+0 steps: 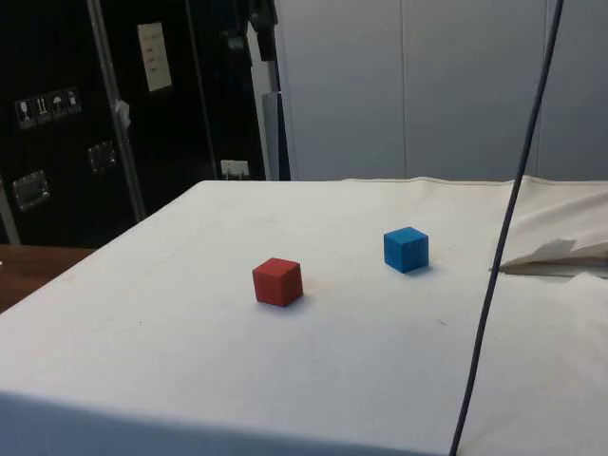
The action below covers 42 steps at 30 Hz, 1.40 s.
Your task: Stack the two cubes.
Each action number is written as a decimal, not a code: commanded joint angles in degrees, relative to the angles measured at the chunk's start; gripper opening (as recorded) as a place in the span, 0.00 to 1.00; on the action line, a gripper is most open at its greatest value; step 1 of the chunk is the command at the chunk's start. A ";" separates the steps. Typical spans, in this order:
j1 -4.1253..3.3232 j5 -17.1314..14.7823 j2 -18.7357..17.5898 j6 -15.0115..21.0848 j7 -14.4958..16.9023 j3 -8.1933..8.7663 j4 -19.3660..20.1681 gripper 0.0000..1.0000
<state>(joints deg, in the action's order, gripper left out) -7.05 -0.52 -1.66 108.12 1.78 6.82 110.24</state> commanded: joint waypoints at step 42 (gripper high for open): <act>0.74 2.29 17.25 18.85 0.23 -0.80 29.97 1.00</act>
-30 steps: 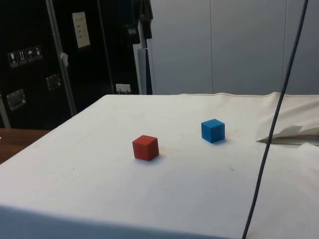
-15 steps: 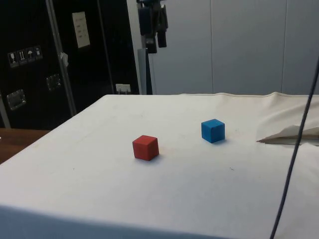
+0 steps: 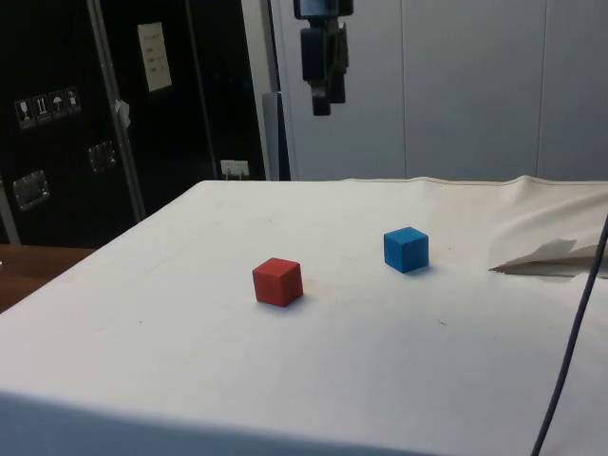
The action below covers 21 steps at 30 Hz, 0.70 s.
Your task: Stack the two cubes.
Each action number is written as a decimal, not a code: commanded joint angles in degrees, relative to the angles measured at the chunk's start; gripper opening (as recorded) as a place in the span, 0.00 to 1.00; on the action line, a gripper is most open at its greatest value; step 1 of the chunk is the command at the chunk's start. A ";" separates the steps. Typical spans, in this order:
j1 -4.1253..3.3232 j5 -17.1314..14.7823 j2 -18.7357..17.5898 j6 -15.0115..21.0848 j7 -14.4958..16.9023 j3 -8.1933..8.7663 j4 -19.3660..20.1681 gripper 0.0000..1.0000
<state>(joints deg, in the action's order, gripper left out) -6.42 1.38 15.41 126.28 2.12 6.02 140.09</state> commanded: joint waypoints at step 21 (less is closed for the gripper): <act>1.15 0.23 4.81 6.99 3.55 3.09 10.77 1.00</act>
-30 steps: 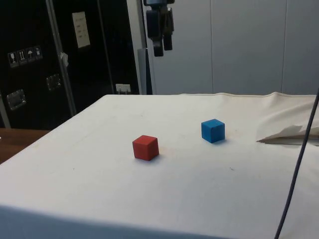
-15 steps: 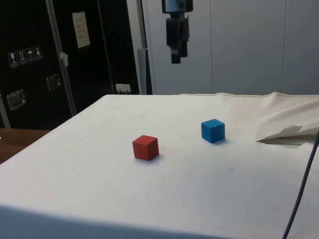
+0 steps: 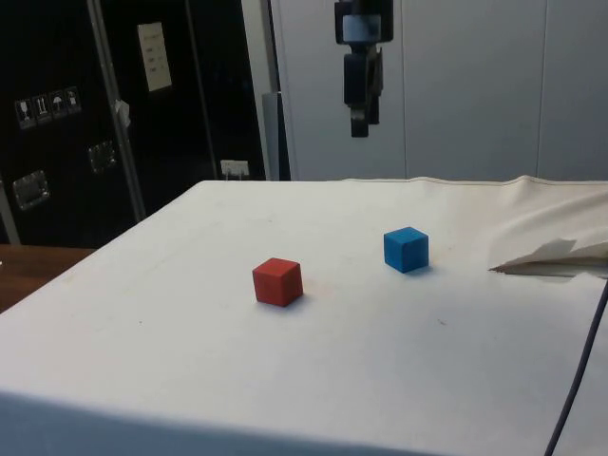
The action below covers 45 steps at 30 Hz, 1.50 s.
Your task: Stack the two cubes.
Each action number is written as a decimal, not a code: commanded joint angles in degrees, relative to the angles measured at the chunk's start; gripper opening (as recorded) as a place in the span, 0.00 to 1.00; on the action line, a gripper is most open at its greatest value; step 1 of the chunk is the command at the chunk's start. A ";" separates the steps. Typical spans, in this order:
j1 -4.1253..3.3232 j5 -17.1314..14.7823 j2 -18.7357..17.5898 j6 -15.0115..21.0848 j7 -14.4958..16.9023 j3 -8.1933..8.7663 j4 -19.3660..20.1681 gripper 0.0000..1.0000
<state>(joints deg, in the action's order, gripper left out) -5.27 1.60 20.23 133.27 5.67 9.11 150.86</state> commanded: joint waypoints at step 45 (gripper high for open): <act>0.92 0.00 -7.22 21.60 -6.59 2.86 12.89 1.00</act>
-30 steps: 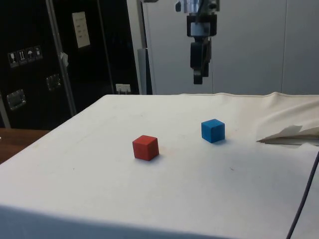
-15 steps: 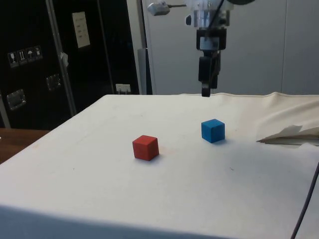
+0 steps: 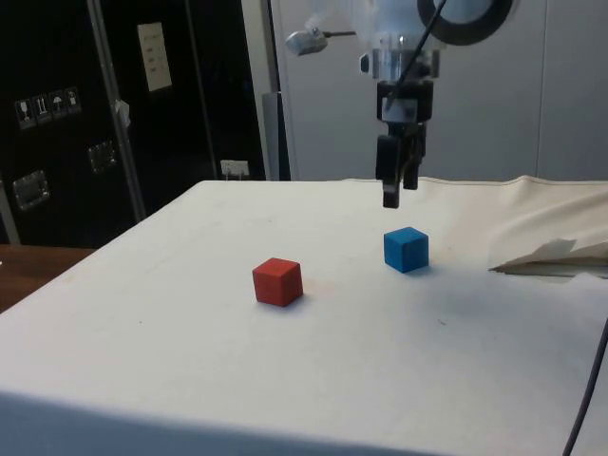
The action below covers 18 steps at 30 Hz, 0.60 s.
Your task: Stack the two cubes.
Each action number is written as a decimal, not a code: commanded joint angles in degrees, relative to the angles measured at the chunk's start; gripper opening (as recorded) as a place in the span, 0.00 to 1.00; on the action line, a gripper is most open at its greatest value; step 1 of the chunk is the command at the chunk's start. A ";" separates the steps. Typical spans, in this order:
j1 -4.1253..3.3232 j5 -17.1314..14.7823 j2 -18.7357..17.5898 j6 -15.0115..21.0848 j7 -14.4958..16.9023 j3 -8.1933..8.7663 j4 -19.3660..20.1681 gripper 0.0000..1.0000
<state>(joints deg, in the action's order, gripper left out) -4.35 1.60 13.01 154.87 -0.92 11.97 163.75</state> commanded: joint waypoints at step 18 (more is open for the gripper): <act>0.29 0.52 -9.85 11.23 -8.14 -0.06 0.29 1.00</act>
<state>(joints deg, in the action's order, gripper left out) -4.35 1.60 4.47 164.15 -7.68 11.92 164.04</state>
